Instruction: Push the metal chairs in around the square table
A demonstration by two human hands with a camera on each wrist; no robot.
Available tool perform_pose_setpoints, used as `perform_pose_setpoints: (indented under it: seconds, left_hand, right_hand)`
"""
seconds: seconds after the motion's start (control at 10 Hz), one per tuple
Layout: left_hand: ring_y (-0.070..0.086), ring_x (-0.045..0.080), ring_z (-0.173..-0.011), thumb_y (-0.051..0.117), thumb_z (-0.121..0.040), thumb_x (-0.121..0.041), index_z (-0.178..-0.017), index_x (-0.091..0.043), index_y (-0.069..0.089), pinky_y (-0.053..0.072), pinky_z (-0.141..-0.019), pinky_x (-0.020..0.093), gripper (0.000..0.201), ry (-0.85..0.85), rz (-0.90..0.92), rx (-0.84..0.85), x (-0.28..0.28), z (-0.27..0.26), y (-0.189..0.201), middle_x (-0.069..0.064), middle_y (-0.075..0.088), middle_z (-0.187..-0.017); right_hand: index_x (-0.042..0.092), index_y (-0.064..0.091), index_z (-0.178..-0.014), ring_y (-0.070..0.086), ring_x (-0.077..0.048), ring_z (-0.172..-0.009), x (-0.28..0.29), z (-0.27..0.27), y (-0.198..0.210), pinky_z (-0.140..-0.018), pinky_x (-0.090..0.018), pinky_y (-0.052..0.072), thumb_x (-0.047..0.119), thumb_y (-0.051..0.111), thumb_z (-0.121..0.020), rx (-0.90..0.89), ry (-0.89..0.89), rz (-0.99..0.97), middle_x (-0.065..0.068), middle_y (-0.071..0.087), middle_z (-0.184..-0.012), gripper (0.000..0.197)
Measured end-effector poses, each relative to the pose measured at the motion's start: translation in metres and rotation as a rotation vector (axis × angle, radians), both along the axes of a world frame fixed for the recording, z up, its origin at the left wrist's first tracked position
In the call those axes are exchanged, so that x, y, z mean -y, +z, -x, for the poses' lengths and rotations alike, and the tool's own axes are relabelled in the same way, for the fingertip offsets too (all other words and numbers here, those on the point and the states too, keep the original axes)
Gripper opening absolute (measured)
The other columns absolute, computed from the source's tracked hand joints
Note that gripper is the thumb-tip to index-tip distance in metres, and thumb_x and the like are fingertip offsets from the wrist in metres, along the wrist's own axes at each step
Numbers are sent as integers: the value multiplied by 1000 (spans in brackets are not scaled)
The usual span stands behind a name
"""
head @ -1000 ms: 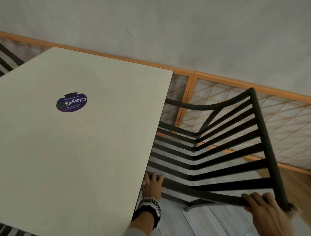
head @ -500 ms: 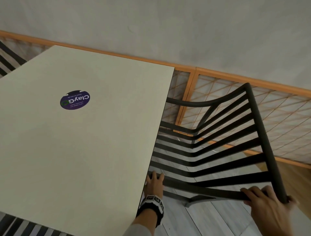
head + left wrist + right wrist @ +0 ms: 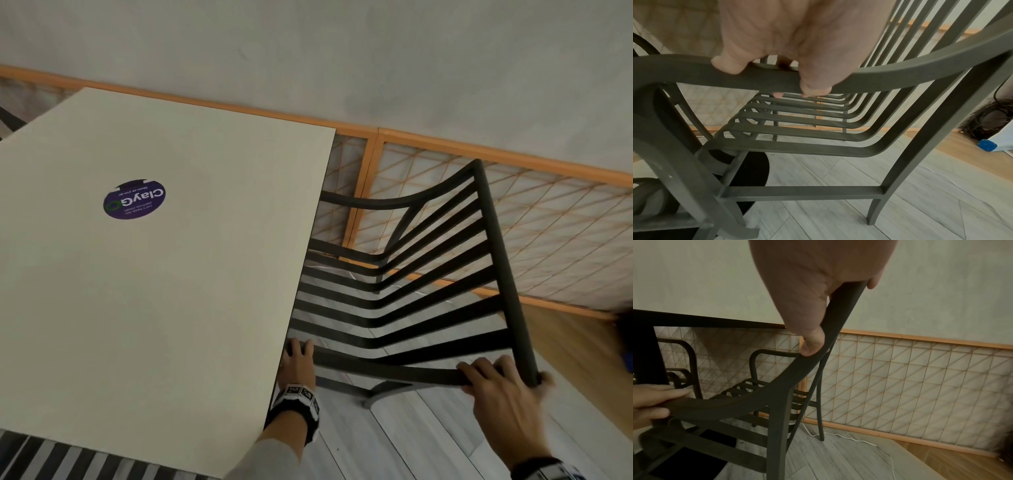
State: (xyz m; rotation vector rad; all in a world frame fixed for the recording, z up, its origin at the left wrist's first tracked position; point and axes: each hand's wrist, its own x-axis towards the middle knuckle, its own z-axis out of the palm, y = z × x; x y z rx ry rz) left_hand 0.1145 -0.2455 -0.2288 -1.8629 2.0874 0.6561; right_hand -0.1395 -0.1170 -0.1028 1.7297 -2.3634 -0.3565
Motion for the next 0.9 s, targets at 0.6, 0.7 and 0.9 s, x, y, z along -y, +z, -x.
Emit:
perform_pose_setpoints:
  seconds: [0.6, 0.7, 0.9]
  left_hand:
    - [19, 42, -137, 54, -89, -20, -135, -23, 32, 38, -103, 49, 51, 32, 98, -19, -12, 0, -7, 15, 21, -150]
    - [11, 44, -140, 55, -88, -12, -143, -24, 21, 34, -107, 53, 65, 30, 104, -24, -23, 0, 0, 15, 9, -155]
    - [0, 46, -142, 55, -87, -11, -146, -27, 10, 22, -113, 61, 76, 47, -18, -165, -65, -2, 34, 15, 0, -157]
  right_hand:
    - [28, 65, -103, 45, -26, -96, -6, -5, 5, -88, -62, 31, 26, 75, -67, -24, -24, -67, 5, 65, -91, 37]
    - [27, 63, -108, 48, -26, -101, -10, -11, 8, -92, -64, 28, 28, 73, -69, -40, -4, -82, 4, 66, -97, 40]
    - [19, 67, -109, 52, -35, -122, -47, -41, 6, -110, -59, -18, 25, 86, -45, 80, 25, -100, -14, 61, -126, 67]
